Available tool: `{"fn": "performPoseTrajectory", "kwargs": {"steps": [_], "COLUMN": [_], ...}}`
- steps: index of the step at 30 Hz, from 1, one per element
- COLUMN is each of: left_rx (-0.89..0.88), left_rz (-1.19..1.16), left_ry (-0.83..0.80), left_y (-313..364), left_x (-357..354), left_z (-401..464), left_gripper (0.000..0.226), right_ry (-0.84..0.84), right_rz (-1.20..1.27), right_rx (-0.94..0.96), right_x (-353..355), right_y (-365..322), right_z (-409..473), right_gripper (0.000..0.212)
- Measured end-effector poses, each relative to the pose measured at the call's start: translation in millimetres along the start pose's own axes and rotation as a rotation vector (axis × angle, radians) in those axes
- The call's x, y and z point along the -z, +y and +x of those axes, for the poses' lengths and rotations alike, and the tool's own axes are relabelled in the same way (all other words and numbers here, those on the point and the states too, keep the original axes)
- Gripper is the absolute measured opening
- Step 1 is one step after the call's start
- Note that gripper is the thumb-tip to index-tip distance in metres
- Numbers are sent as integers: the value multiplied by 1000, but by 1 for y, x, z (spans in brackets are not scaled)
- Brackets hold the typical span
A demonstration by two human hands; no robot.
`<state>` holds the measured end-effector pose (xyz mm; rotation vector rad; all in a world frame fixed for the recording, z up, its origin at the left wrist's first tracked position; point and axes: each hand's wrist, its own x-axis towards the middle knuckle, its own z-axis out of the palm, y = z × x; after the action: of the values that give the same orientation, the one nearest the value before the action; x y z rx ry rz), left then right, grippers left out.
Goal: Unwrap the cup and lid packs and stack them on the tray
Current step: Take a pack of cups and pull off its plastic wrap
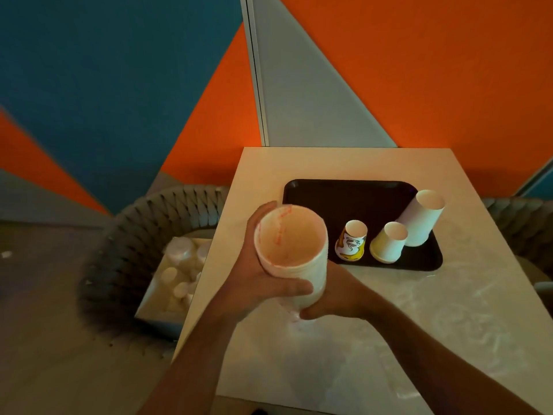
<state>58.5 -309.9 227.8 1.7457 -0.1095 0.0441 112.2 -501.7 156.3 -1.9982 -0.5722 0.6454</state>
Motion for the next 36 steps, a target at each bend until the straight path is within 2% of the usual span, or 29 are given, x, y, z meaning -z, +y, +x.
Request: {"fn": "performPoseTrajectory", "kwargs": {"steps": [2,4,6,9,10,12,14,15,17,19,22,26,30,34,36], "left_rx": [-21,-36,-61,-85,-90,-94,-82,-81,-97,-106,-126,-158,-139,-66,-49], "left_rz": [50,70,83,57,51,56,85,97,107,105,89,113,103,65,39], "left_ry": [-76,-92,-24,139,176,207,237,254,273,275,266,222,225,237,230], "left_y": [6,6,3,-3,-3,-2,-1,0,0,-2,-4,-4,-9,-17,-18], "left_x": [1,-1,-5,-4,-3,-2,-4,-6,-10,-14,-15,-13,-6,1,3], "left_z": [5,7,8,12,14,18,21,23,25,27,30,33,33,33,34], "left_gripper": [114,103,93,95,96,96,94,92,89,87,83,75,81,90,91], "right_ry": [-27,-42,-53,-24,32,268,502,541,485,426,445,396,389,389,411], "right_rz": [45,52,2,-51,-33,82,162,159,55,-240,-584,-679,-765,-823,-806], "right_rx": [-1,-7,-32,-47,-46,-25,83,147,249,278,224,112,125,205,229], "right_x": [-1,-1,3,27,38,59,77,81,79,68,60,58,58,65,68], "right_y": [6,11,11,-3,-12,-34,-65,-82,-115,-135,-140,-143,-150,-157,-157], "right_z": [2,6,8,8,7,7,6,4,0,1,16,35,50,52,53], "right_gripper": [86,85,84,73,65,53,46,40,30,22,30,41,29,5,13]}}
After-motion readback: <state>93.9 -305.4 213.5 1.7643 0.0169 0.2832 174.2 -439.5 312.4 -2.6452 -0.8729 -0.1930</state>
